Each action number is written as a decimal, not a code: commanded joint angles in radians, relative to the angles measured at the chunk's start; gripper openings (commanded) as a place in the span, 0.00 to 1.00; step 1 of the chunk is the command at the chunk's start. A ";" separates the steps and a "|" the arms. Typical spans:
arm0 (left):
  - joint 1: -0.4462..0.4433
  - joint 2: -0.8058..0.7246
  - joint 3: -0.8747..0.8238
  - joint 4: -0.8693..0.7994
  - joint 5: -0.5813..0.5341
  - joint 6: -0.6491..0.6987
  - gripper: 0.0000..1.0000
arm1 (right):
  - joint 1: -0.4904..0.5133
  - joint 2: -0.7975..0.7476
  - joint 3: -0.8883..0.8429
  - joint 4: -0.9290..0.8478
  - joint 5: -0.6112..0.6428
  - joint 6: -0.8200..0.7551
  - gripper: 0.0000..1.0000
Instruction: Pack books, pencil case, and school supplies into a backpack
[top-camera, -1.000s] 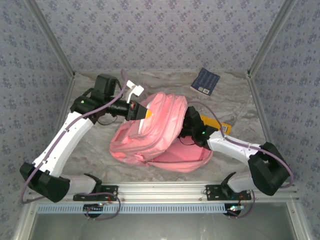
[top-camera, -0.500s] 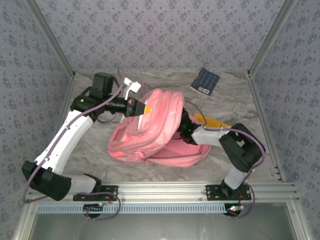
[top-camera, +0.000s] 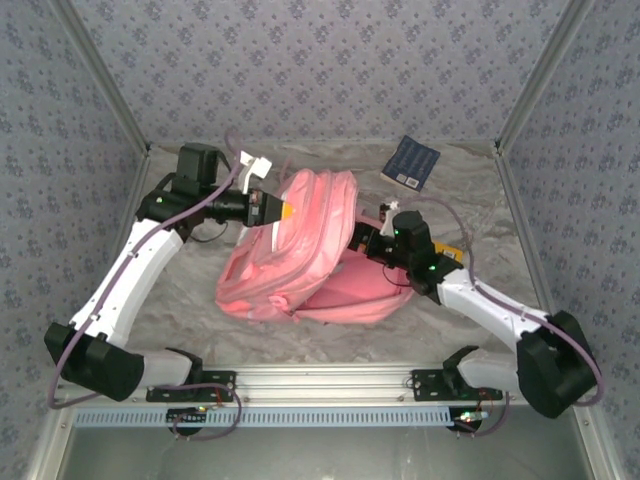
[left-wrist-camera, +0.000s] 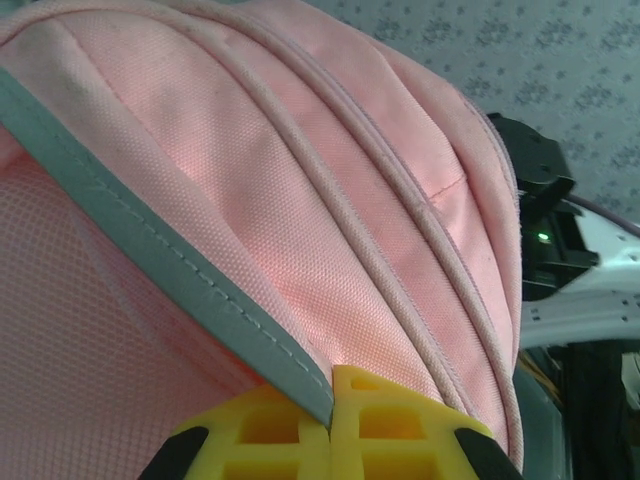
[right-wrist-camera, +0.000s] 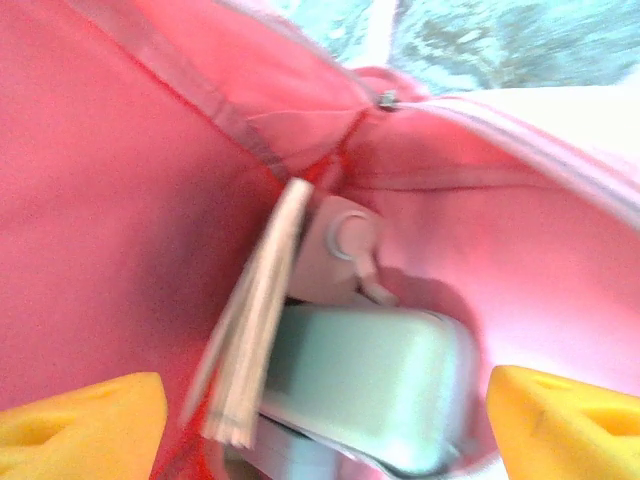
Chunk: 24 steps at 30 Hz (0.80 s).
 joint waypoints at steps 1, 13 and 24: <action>0.062 -0.010 0.006 0.114 -0.091 -0.045 0.00 | -0.049 -0.099 -0.010 -0.218 0.121 -0.101 0.79; 0.138 0.101 0.081 -0.006 -0.639 -0.094 0.00 | -0.294 -0.131 0.037 -0.719 0.635 0.018 0.89; -0.007 0.279 0.134 0.013 -0.685 -0.077 0.29 | -0.507 -0.002 -0.037 -0.612 0.538 0.041 0.98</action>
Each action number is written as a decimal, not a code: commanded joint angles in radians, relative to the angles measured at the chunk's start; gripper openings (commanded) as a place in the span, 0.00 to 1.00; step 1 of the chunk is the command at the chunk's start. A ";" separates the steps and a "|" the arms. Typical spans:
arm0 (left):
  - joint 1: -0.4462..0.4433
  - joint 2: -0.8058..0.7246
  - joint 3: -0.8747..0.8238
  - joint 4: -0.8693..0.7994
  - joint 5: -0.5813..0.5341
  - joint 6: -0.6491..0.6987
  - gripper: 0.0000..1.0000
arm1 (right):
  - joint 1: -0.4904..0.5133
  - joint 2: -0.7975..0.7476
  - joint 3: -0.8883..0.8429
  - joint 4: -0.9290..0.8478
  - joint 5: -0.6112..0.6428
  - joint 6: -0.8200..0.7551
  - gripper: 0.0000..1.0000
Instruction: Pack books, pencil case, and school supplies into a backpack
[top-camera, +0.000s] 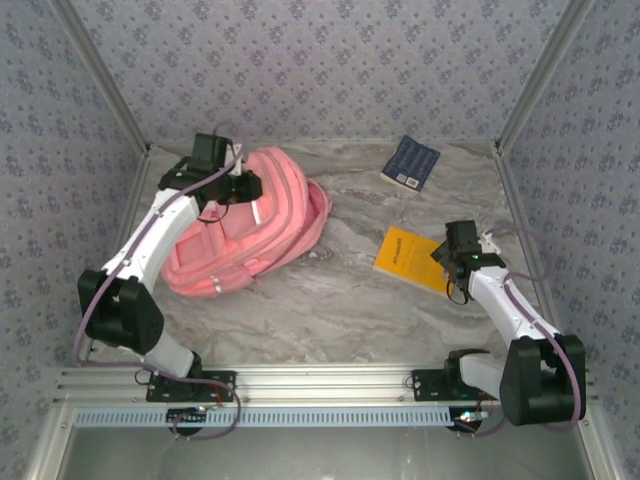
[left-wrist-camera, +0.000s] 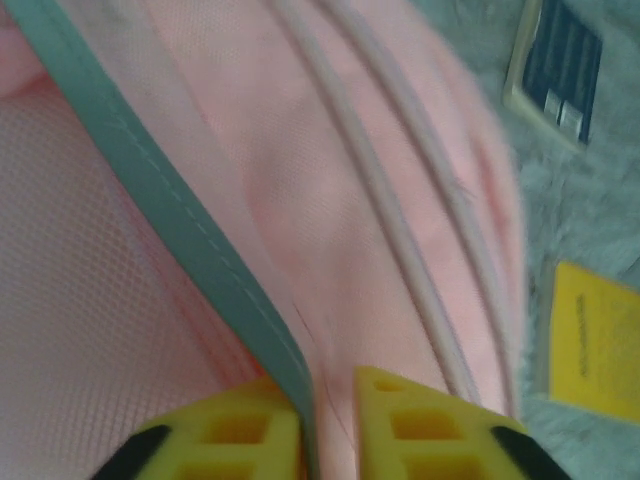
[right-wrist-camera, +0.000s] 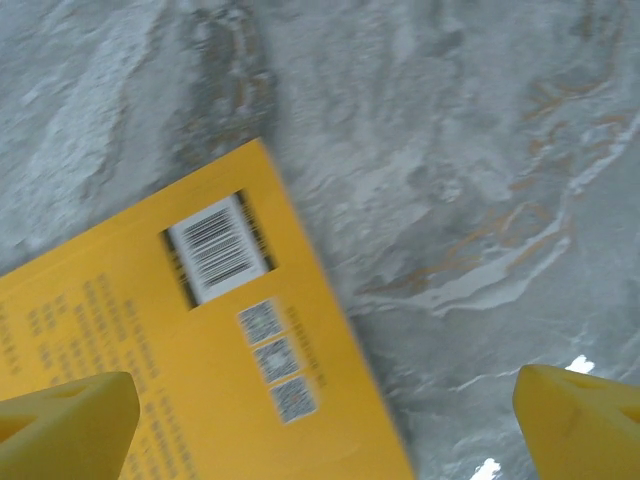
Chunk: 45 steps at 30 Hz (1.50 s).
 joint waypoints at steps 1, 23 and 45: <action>-0.078 0.020 0.077 -0.017 -0.061 0.019 0.32 | -0.042 0.029 -0.022 0.063 -0.049 -0.015 0.98; -0.343 0.345 0.241 0.077 0.007 -0.187 0.47 | 0.177 0.148 -0.134 0.457 -0.605 -0.040 0.94; -0.397 0.301 -0.027 0.249 0.034 -0.611 0.51 | 0.109 0.289 0.171 0.310 -0.540 -0.329 0.92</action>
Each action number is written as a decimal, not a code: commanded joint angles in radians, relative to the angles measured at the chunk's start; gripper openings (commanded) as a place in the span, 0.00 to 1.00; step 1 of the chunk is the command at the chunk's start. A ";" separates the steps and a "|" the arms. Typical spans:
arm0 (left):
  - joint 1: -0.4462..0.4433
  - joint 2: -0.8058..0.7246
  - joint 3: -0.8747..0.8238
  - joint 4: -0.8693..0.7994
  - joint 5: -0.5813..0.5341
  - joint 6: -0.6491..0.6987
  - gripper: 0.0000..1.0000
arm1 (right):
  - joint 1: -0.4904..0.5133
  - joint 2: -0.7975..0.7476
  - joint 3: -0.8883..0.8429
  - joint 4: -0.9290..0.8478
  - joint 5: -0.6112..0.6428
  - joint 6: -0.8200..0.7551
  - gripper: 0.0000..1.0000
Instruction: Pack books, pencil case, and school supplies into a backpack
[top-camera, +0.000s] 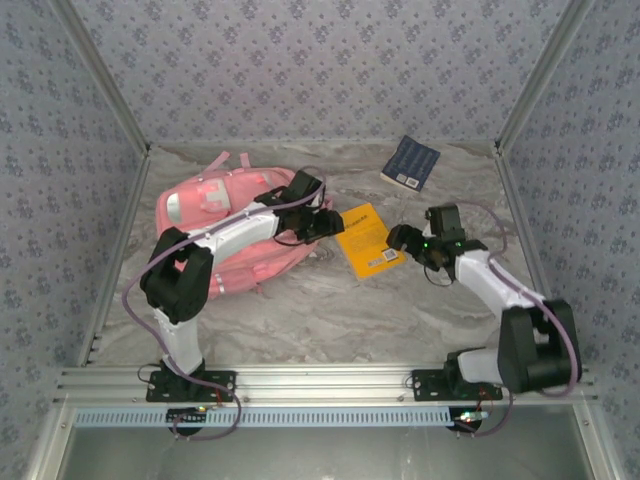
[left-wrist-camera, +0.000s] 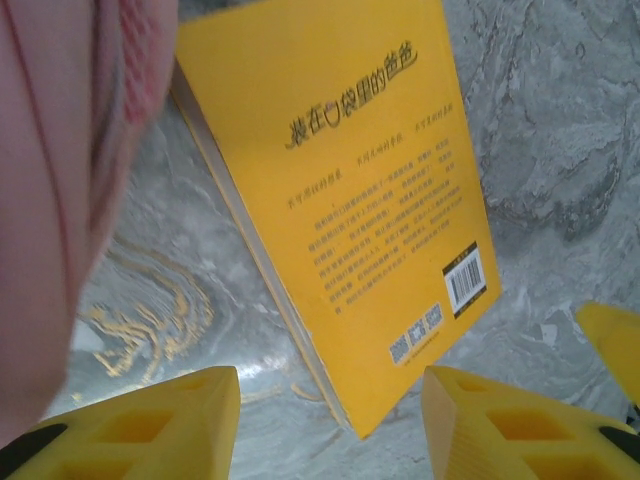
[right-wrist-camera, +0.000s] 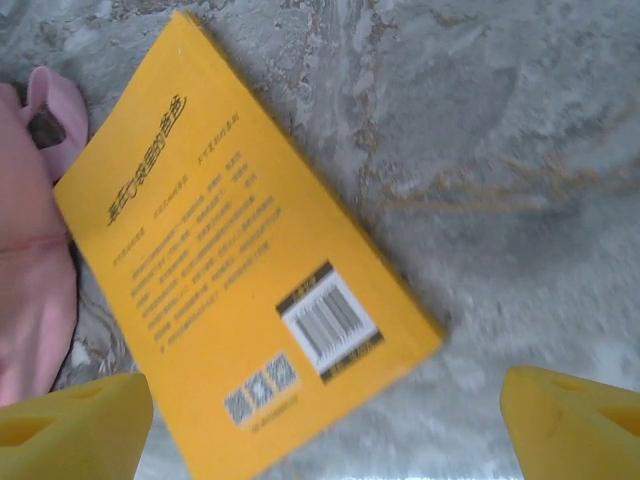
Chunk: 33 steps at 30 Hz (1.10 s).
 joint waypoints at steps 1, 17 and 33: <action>-0.018 -0.002 -0.007 0.029 -0.009 -0.110 0.51 | -0.010 0.133 0.087 0.049 -0.039 -0.034 0.92; -0.017 0.185 0.031 0.083 0.040 -0.186 0.49 | -0.002 0.485 0.243 0.179 -0.445 0.002 0.86; -0.002 0.228 0.079 0.086 0.122 -0.117 0.46 | -0.007 0.434 -0.127 0.857 -0.630 0.470 0.81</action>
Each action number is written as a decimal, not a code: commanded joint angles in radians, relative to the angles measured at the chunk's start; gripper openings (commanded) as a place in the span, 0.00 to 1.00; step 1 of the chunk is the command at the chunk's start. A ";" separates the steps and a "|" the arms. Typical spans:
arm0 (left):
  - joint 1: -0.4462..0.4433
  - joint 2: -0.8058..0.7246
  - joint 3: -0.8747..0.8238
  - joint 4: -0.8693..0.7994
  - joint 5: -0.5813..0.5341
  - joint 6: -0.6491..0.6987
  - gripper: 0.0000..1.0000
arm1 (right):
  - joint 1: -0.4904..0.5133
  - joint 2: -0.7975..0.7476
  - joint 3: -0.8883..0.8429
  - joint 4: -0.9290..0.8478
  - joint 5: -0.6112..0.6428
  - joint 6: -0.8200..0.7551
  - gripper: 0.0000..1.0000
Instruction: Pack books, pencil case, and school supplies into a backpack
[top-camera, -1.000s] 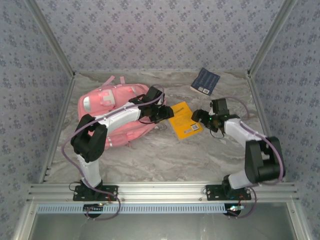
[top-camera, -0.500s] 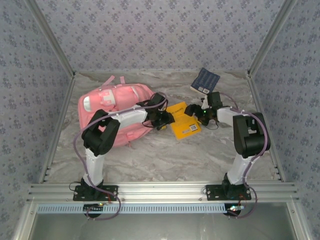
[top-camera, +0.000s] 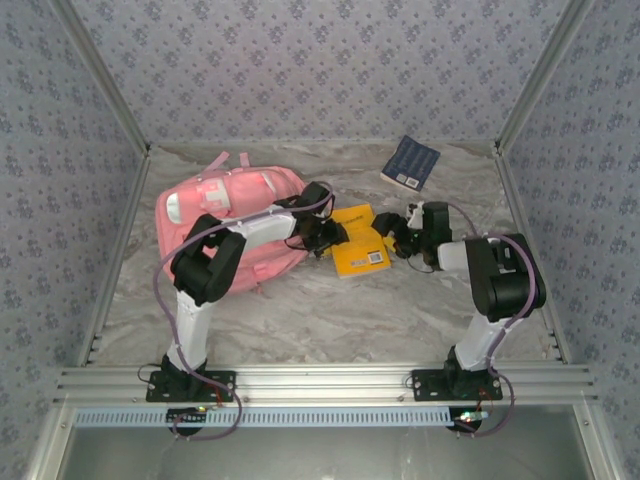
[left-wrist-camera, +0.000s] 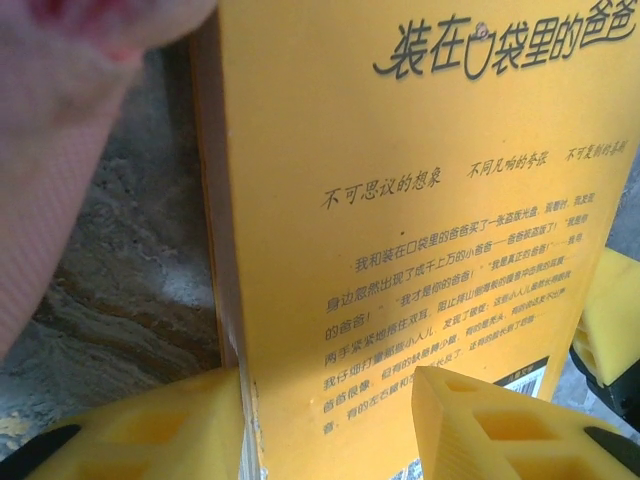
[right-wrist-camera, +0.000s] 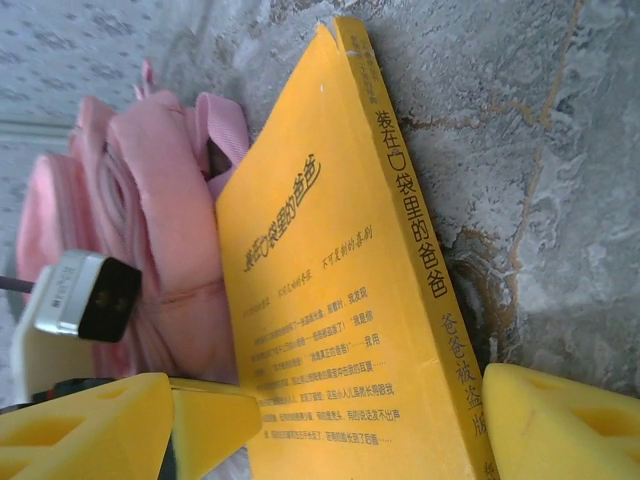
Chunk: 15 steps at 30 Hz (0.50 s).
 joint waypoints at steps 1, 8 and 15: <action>-0.008 0.000 0.023 0.030 0.051 0.037 0.46 | 0.028 0.033 -0.070 0.136 -0.195 0.181 0.80; -0.016 -0.006 0.022 -0.009 0.046 0.088 0.43 | 0.026 0.034 -0.110 0.272 -0.257 0.252 0.68; -0.025 -0.023 -0.006 -0.030 0.048 0.147 0.38 | 0.030 0.034 -0.141 0.393 -0.291 0.322 0.62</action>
